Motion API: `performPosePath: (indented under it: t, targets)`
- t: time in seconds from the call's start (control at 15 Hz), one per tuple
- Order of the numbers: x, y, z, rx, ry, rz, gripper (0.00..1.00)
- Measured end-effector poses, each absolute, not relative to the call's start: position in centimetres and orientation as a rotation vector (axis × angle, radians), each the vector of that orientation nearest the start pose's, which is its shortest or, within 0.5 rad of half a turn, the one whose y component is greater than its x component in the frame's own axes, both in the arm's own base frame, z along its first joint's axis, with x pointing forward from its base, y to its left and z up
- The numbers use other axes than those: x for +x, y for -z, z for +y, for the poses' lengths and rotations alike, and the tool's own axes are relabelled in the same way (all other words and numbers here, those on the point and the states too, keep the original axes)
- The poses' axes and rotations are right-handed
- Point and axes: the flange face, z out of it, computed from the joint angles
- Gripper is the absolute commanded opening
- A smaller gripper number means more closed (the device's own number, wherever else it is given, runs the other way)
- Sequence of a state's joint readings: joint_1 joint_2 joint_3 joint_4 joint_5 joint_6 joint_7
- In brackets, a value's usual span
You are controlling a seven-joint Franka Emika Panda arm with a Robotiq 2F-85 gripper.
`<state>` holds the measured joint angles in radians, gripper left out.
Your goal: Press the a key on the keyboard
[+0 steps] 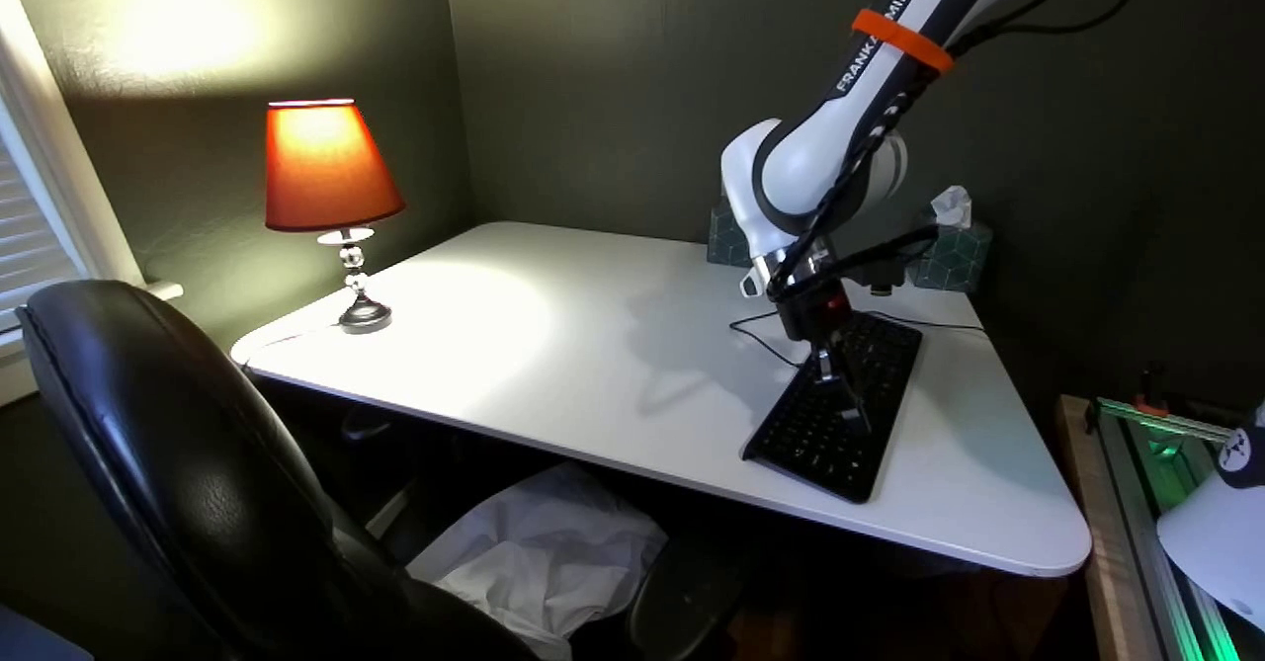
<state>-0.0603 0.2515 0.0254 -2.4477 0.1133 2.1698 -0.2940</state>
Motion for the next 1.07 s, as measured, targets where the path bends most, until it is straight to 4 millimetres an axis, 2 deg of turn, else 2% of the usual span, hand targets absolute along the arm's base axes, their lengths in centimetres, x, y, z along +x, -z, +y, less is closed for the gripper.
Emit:
performPosePath:
  t: [0.53,1.07]
  targets:
    - [42.9,-15.7,-0.1,-2.897,-0.690,-0.278,0.00]
    - [43.5,-15.3,0.4,-2.914,-0.640,-0.295,0.00]
